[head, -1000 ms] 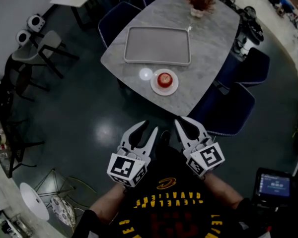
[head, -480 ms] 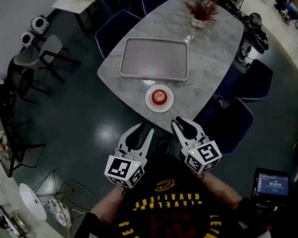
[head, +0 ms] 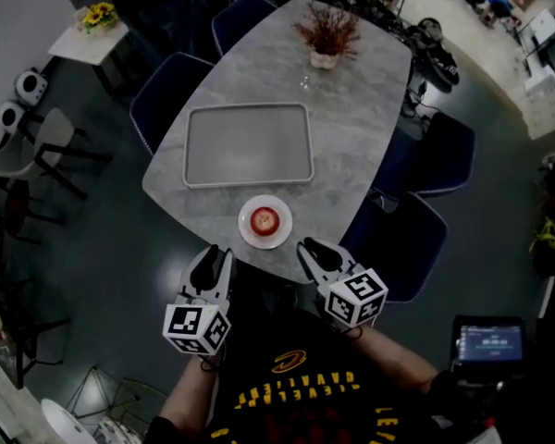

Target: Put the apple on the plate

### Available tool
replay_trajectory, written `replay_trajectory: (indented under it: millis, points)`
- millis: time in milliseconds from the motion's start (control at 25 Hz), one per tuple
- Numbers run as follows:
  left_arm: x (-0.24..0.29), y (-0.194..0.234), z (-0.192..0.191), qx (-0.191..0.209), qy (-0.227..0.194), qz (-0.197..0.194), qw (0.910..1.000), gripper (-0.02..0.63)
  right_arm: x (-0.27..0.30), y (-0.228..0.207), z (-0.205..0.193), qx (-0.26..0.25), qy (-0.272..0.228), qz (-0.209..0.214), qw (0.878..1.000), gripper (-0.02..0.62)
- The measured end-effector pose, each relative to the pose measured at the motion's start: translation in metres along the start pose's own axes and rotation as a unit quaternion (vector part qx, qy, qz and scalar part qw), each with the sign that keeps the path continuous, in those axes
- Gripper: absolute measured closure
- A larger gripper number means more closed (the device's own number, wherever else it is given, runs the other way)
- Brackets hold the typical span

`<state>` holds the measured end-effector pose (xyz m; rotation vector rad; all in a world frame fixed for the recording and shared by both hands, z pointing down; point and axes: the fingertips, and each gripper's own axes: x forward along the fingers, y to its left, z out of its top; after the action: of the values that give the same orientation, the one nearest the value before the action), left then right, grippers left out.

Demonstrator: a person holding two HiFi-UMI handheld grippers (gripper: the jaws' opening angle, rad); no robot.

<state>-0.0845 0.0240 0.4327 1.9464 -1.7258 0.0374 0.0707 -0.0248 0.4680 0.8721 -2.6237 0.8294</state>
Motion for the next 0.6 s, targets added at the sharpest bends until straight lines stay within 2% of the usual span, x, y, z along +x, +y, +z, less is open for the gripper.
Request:
replay_trajectory:
  millis: [240, 600]
  points:
    - [0.046, 0.023, -0.014, -0.011, 0.062, -0.042, 0.9972, 0.485, 0.032, -0.031, 0.006, 0.066, -0.001, -0.041, 0.997, 0.537]
    - [0.107, 0.073, -0.042, -0.033, 0.155, -0.058, 0.9857, 0.483, 0.074, -0.091, -0.019, 0.132, 0.022, -0.108, 0.985, 0.537]
